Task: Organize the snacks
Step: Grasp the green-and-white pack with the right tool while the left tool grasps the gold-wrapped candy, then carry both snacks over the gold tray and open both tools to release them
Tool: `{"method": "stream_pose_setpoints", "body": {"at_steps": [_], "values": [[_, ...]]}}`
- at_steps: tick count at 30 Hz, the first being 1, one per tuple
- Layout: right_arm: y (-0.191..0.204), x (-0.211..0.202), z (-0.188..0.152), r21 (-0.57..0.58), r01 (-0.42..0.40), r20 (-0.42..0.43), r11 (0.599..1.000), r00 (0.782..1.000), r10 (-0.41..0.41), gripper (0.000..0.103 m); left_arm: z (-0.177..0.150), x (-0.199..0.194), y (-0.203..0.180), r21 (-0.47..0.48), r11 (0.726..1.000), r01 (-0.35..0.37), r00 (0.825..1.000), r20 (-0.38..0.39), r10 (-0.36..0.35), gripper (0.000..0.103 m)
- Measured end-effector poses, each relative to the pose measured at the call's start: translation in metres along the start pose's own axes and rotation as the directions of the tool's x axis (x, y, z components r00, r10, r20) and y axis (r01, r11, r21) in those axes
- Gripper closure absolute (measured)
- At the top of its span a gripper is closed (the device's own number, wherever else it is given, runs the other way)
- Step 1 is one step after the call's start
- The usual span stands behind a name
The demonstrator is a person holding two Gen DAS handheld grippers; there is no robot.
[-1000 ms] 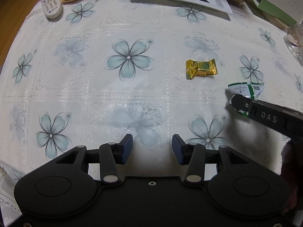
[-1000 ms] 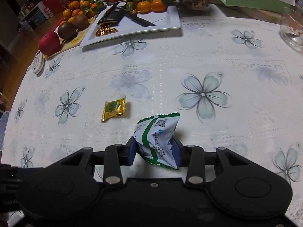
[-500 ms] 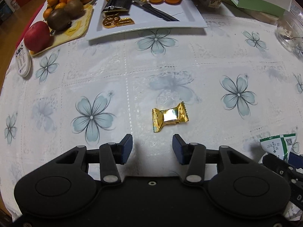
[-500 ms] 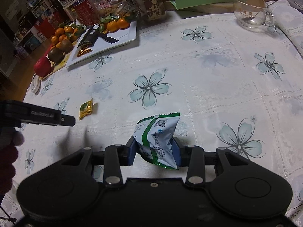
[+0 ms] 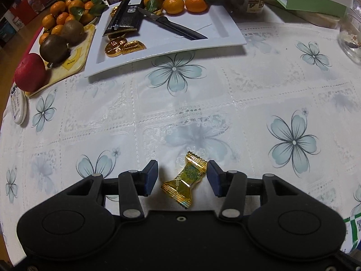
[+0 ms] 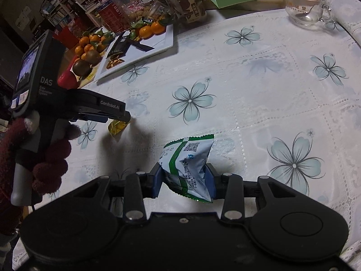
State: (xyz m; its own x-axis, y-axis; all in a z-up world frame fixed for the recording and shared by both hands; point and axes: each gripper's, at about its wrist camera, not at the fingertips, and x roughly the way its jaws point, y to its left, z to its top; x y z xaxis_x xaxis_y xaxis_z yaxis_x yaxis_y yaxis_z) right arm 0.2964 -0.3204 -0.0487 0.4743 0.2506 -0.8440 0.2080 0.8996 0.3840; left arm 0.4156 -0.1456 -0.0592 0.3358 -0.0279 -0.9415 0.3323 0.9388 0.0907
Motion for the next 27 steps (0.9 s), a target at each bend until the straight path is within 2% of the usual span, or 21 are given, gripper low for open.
{"method": "stream_pose_setpoints", "body": {"at_steps": [10, 13, 16, 17, 21, 27], "values": [[-0.007, 0.001, 0.001, 0.038, 0.002, -0.024, 0.999, 1.000, -0.002, 0.062, -0.004, 0.006, -0.001, -0.041, 0.998, 0.040, 0.998, -0.038, -0.042, 0.048], [-0.007, 0.002, 0.001, 0.037, 0.012, -0.029, 0.999, 1.000, -0.011, 0.062, -0.004, 0.006, 0.000, -0.070, 0.995, 0.064, 0.996, -0.052, -0.068, 0.053], [-0.008, 0.002, 0.002, 0.037, 0.021, -0.030, 0.999, 0.999, -0.020, 0.062, -0.004, 0.006, 0.002, -0.116, 0.989, 0.088, 0.993, -0.071, -0.097, 0.068], [-0.010, 0.002, 0.002, 0.039, 0.025, -0.031, 0.999, 0.999, -0.024, 0.062, -0.005, 0.005, 0.003, -0.133, 0.987, 0.091, 0.992, -0.079, -0.102, 0.079], [-0.012, 0.002, 0.002, 0.044, 0.040, -0.039, 0.998, 0.999, -0.038, 0.062, -0.010, -0.002, 0.006, -0.215, 0.969, 0.119, 0.981, -0.124, -0.148, 0.079], [-0.016, 0.003, 0.002, 0.059, 0.076, -0.030, 0.995, 0.997, -0.075, 0.062, -0.036, -0.039, 0.005, -0.262, 0.954, 0.143, 0.973, -0.138, -0.183, 0.079]]}}
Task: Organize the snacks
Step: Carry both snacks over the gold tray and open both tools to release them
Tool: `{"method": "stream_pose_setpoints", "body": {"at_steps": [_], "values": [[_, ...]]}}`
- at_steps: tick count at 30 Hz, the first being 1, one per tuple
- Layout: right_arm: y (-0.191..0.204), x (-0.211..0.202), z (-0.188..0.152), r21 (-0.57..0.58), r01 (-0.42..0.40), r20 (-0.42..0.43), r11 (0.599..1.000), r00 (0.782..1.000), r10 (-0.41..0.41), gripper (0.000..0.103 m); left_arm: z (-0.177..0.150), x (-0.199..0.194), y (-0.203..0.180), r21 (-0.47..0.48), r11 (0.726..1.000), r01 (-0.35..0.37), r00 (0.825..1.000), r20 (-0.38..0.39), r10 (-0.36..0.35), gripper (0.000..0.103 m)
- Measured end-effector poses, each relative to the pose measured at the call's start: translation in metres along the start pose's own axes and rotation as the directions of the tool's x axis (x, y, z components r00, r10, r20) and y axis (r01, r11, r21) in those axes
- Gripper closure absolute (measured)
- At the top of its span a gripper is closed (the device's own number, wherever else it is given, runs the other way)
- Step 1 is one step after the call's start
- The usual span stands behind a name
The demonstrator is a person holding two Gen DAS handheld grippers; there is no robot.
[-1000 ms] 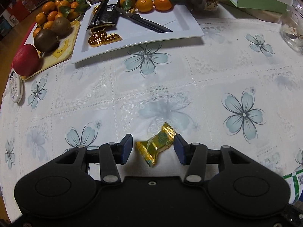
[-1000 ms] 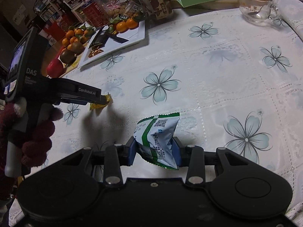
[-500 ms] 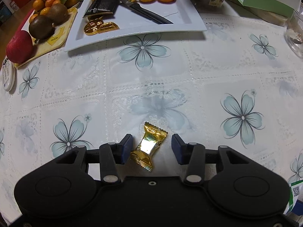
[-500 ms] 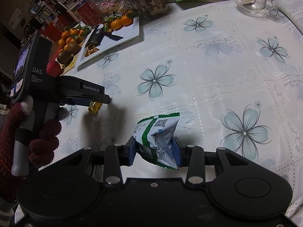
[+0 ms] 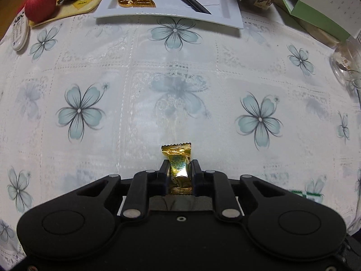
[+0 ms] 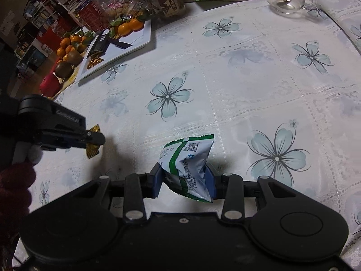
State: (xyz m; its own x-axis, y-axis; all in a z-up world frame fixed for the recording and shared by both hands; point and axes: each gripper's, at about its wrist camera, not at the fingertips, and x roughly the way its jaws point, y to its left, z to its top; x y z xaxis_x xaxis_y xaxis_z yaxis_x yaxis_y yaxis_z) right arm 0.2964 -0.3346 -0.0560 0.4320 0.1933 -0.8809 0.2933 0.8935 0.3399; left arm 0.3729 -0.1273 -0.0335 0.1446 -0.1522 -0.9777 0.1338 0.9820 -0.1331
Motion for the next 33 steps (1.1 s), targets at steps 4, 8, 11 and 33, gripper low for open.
{"method": "stream_pose_setpoints", "body": {"at_steps": [4, 8, 11, 33], "values": [[-0.004, 0.001, 0.000, 0.014, 0.032, 0.020, 0.999, 0.999, -0.033, 0.062, -0.031, -0.032, 0.005, 0.004, 1.000, 0.018, 1.000, 0.011, -0.018, 0.079], [-0.004, -0.003, -0.003, 0.013, 0.062, 0.047, 0.998, 0.997, -0.063, 0.062, -0.069, -0.064, 0.015, 0.024, 1.000, 0.003, 0.998, 0.058, -0.004, 0.079], [-0.001, -0.015, -0.010, 0.014, 0.051, 0.072, 0.999, 0.996, -0.052, 0.062, -0.097, -0.079, 0.030, 0.015, 1.000, -0.003, 0.997, 0.077, 0.002, 0.079], [0.046, -0.108, -0.168, 0.014, -0.013, -0.069, 1.000, 0.998, 0.014, 0.062, -0.221, -0.089, 0.083, -0.027, 0.998, -0.058, 0.996, 0.064, 0.060, 0.079]]}}
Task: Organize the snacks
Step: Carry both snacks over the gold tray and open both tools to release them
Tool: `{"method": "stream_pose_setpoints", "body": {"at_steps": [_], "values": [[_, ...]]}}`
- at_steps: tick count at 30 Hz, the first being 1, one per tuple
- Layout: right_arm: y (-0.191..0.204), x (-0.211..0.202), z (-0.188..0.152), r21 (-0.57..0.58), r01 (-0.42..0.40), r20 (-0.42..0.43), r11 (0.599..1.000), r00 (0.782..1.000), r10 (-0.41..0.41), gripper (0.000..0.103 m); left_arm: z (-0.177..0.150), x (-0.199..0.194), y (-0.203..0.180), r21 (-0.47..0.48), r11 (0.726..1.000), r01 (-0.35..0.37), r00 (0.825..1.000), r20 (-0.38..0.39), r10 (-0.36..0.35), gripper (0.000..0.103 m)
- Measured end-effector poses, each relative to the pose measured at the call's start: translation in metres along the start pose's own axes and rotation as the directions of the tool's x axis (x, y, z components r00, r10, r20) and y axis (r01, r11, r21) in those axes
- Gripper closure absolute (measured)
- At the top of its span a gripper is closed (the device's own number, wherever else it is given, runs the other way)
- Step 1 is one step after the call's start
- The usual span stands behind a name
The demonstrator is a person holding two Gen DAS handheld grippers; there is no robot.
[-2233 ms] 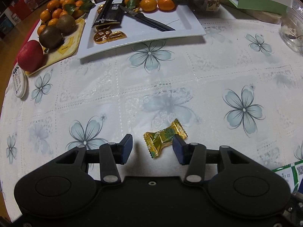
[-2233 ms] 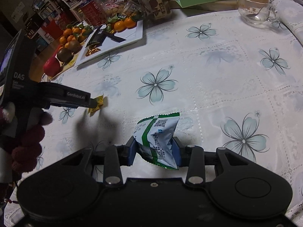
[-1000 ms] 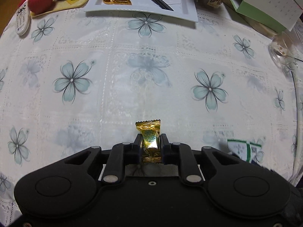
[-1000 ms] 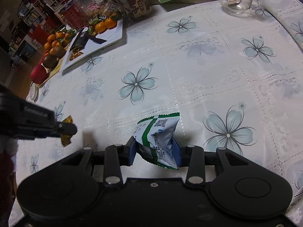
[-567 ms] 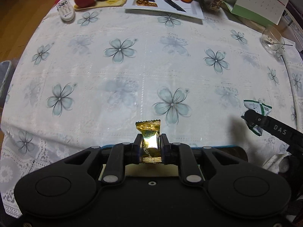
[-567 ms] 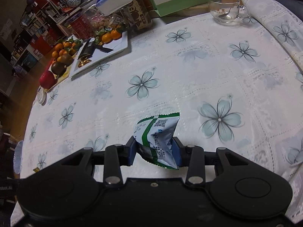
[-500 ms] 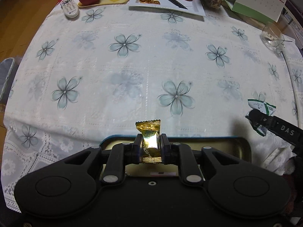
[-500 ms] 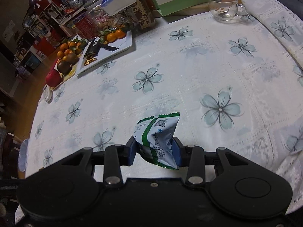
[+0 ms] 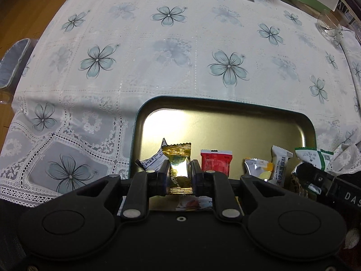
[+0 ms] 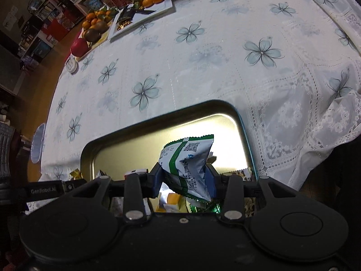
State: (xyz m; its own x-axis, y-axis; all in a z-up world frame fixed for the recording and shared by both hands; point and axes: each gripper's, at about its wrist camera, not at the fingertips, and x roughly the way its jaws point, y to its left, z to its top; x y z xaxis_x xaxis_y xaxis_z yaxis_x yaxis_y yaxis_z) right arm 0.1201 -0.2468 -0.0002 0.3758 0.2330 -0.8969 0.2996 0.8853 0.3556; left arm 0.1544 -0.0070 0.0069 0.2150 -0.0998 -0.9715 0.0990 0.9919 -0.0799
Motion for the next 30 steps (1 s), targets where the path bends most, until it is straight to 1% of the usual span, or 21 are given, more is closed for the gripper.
{"method": "stream_pose_setpoints", "body": {"at_steps": [5, 12, 15, 17, 18, 24, 30], "values": [[0.016, 0.012, 0.005, -0.045, 0.005, -0.024, 0.999, 1.000, -0.006, 0.062, 0.011, 0.011, -0.003, -0.006, 1.000, -0.004, 1.000, -0.008, 0.004, 0.079], [0.032, 0.021, 0.026, -0.080, 0.008, -0.007, 0.997, 1.000, -0.008, 0.061, 0.033, 0.020, -0.015, 0.005, 1.000, 0.003, 1.000, 0.000, -0.003, 0.079], [0.036, 0.026, 0.031, -0.083, 0.004, -0.013, 0.997, 1.000, -0.005, 0.061, 0.038, 0.024, -0.022, 0.021, 1.000, -0.007, 1.000, 0.001, 0.007, 0.078], [0.038, 0.031, 0.034, -0.081, 0.001, -0.022, 0.997, 1.000, -0.003, 0.061, 0.040, 0.026, -0.023, 0.028, 1.000, -0.003, 1.000, 0.004, 0.003, 0.076], [0.039, 0.033, 0.035, -0.082, 0.000, -0.025, 0.997, 1.000, -0.002, 0.061, 0.041, 0.027, -0.024, 0.029, 1.000, -0.004, 1.000, 0.003, 0.004, 0.071], [0.041, 0.041, 0.040, -0.076, -0.015, -0.028, 0.997, 1.000, 0.013, 0.056, 0.042, 0.030, -0.022, 0.017, 1.000, -0.002, 1.000, -0.009, 0.002, 0.071], [0.043, 0.041, 0.036, -0.091, -0.004, -0.025, 0.996, 1.000, 0.001, 0.056, 0.036, 0.027, -0.021, 0.012, 1.000, -0.021, 1.000, 0.006, 0.021, 0.071]]}}
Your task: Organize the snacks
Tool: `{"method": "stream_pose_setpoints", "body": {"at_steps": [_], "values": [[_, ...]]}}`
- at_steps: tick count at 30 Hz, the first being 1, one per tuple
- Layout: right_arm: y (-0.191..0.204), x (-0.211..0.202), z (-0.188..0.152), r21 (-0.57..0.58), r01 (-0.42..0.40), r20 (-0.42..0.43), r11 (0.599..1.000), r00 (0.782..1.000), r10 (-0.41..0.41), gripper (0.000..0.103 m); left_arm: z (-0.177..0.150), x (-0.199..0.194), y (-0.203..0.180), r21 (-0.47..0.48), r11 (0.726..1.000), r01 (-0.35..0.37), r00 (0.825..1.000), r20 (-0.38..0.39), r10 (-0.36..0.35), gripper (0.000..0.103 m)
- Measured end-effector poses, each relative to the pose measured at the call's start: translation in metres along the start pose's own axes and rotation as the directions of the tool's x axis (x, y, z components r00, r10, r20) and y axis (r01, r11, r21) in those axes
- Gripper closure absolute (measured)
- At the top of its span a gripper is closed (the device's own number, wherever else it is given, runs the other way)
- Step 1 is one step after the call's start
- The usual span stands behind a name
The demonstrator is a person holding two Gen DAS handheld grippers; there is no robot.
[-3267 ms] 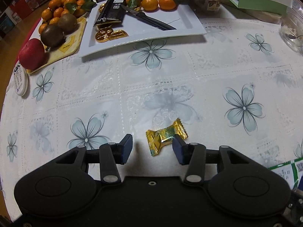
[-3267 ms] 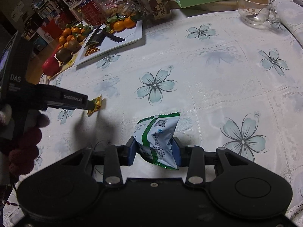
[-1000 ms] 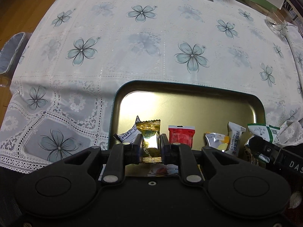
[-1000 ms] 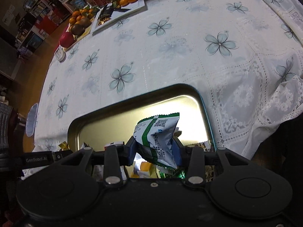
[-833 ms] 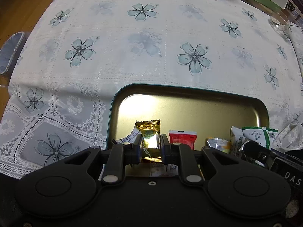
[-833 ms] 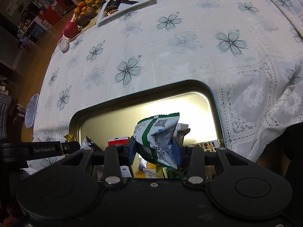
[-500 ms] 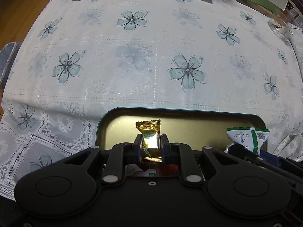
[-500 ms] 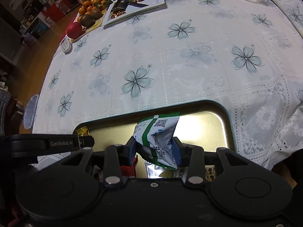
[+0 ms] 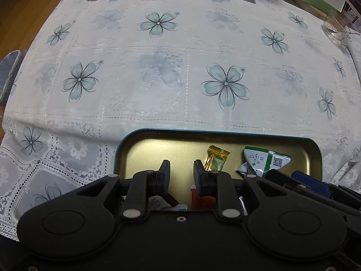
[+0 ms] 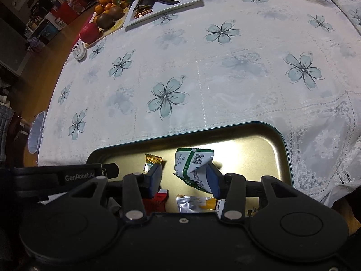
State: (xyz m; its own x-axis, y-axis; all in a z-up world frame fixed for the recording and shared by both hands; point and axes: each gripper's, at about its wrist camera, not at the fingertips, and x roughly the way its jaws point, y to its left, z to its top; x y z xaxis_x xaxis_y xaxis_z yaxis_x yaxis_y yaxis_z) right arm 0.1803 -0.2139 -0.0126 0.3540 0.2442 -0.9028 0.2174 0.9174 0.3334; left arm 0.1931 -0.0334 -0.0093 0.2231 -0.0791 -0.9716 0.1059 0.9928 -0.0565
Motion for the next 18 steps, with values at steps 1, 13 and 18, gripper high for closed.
{"method": "stream_pose_setpoints", "body": {"at_steps": [1, 13, 18], "values": [[0.000, -0.001, -0.002, -0.001, 0.000, 0.001, 1.000, 1.000, 0.000, 0.056, -0.002, -0.001, 0.000, 0.000, 1.000, -0.005, 1.000, 0.004, 0.005, 0.071], [-0.009, -0.035, -0.044, -0.017, 0.032, 0.046, 0.999, 0.998, -0.031, 0.056, -0.053, -0.022, -0.006, 0.011, 0.999, -0.045, 0.998, 0.039, 0.045, 0.071], [-0.014, -0.053, -0.071, -0.019, 0.051, 0.087, 0.999, 0.995, -0.049, 0.056, -0.083, -0.031, -0.009, 0.022, 0.997, -0.072, 0.995, 0.075, 0.070, 0.071]]}}
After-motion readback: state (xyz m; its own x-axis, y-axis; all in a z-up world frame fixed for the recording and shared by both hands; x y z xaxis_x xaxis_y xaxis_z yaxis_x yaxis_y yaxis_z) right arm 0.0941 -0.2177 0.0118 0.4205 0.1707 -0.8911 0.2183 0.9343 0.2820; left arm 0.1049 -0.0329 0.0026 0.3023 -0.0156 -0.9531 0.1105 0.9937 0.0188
